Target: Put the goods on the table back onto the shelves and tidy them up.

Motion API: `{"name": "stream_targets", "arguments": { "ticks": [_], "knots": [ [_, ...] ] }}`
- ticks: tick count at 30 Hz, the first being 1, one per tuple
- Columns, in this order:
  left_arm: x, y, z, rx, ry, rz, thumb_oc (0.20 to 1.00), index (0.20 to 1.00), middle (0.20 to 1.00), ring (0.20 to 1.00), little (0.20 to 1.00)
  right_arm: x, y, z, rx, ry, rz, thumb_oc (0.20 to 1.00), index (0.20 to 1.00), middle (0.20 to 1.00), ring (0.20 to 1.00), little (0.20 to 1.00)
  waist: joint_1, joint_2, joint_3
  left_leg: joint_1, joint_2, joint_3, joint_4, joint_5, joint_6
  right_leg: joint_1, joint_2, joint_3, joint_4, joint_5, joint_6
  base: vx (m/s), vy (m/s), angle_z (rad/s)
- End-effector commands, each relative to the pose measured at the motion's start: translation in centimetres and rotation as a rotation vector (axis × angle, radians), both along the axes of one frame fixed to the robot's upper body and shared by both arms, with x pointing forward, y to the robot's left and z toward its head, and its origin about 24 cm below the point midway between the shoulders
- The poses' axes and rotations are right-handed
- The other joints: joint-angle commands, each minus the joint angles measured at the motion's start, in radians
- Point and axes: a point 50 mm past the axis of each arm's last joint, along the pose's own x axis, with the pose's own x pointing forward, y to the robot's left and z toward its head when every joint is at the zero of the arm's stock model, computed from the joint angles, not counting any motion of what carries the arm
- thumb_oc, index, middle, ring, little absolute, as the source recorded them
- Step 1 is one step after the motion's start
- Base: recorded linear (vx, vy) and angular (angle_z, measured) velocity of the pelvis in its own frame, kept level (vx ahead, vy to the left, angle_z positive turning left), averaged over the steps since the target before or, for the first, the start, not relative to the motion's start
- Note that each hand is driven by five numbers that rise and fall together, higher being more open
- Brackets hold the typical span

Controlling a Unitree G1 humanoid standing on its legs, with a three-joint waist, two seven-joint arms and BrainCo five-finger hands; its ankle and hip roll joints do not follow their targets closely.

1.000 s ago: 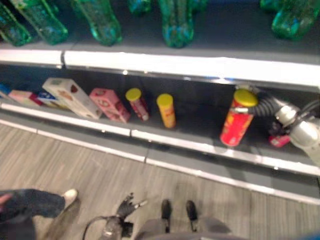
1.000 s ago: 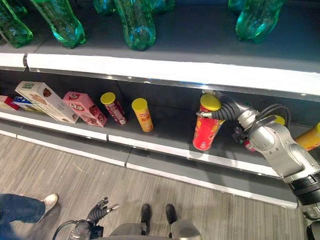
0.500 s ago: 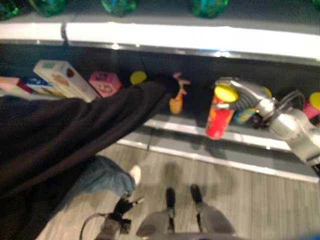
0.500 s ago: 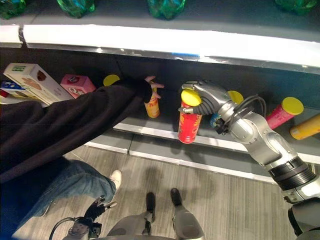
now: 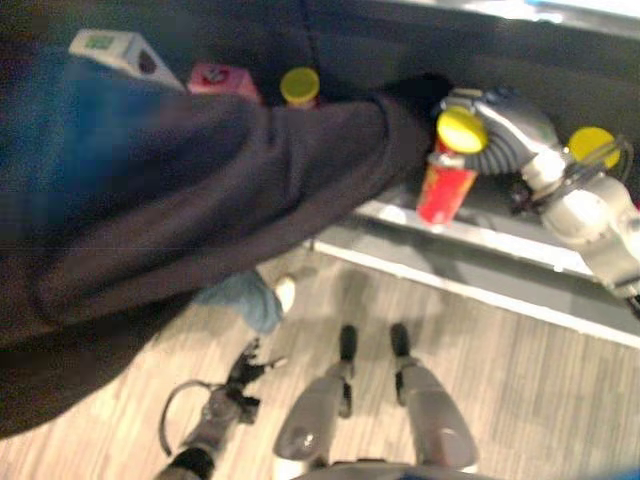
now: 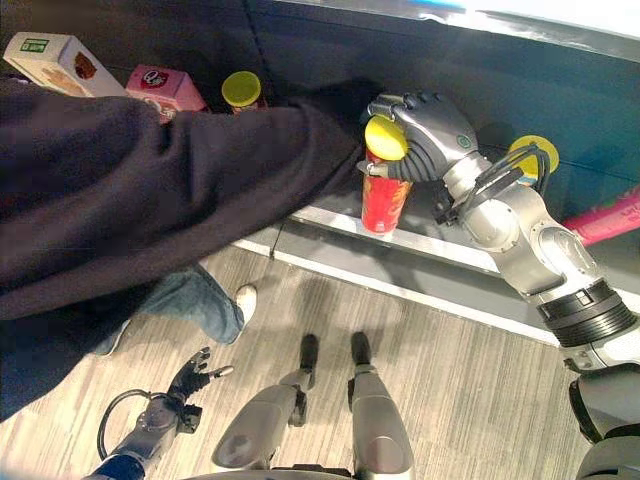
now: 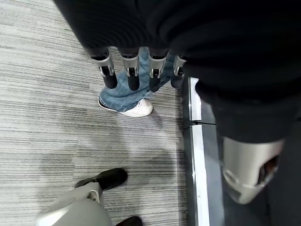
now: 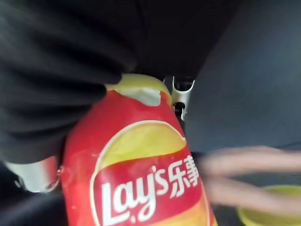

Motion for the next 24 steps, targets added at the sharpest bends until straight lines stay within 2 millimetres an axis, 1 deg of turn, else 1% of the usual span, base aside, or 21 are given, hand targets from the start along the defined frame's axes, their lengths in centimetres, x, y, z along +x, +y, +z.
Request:
{"name": "stream_targets", "arguments": {
  "ticks": [1,6,10,15,21,24],
  "knots": [
    [-2.1,1.4,-0.5,0.04,0.042,0.005,1.0,1.0,1.0,1.0,1.0,-1.5,1.0,1.5,0.06,-0.114,0.074,0.2,0.2,0.2,0.2,0.2,0.01,-0.069,-0.08,-0.038,0.023,0.024,0.22,-0.22,-0.034,0.081,-0.151,0.047,-0.121,0.032,0.14,0.0,-0.006,0.04],
    [-2.8,1.5,-0.9,0.054,0.075,-0.006,1.0,1.0,1.0,1.0,1.0,-1.7,0.7,0.8,0.05,-0.084,0.071,0.2,0.2,0.2,0.2,0.2,0.007,-0.068,-0.091,-0.011,0.031,0.035,0.185,-0.213,-0.035,0.096,-0.151,0.044,-0.143,0.038,0.143,0.0,-0.001,-0.03],
    [-2.7,1.2,-0.9,0.049,0.069,-0.011,1.0,1.0,1.0,1.0,1.0,-1.6,0.7,0.6,0.054,-0.073,0.071,0.2,0.2,0.2,0.2,0.2,0.003,-0.069,-0.095,0.006,0.036,0.046,0.172,-0.21,-0.034,0.104,-0.151,0.043,-0.15,0.043,0.144,0.0,0.0,-0.01],
    [-2.0,0.5,-0.8,0.032,0.049,-0.012,1.0,1.0,1.0,1.0,1.0,-1.5,1.6,0.0,0.044,-0.047,0.107,0.2,0.2,0.2,0.2,0.2,0.003,-0.066,-0.099,0.02,0.039,0.045,0.161,-0.207,-0.035,0.113,-0.147,0.045,-0.152,0.036,0.141,0.0,0.0,0.0],
    [-1.6,0.0,-0.7,0.021,0.036,-0.015,1.0,1.0,1.0,1.0,1.0,-1.1,2.7,-0.1,0.022,-0.029,0.136,0.2,0.2,0.2,0.2,0.2,0.011,-0.064,-0.095,0.023,0.038,0.036,0.148,-0.196,-0.037,0.118,-0.146,0.038,-0.155,0.036,0.138,0.0,0.0,0.0],
    [-1.7,0.0,-0.7,0.015,0.033,-0.009,1.0,1.0,1.0,1.0,1.0,-0.9,2.9,-0.1,0.012,-0.028,0.136,0.2,0.2,0.2,0.2,0.2,0.016,-0.063,-0.093,0.024,0.039,0.032,0.142,-0.192,-0.038,0.118,-0.147,0.032,-0.152,0.034,0.137,0.0,-0.013,0.0]
  ]
}}
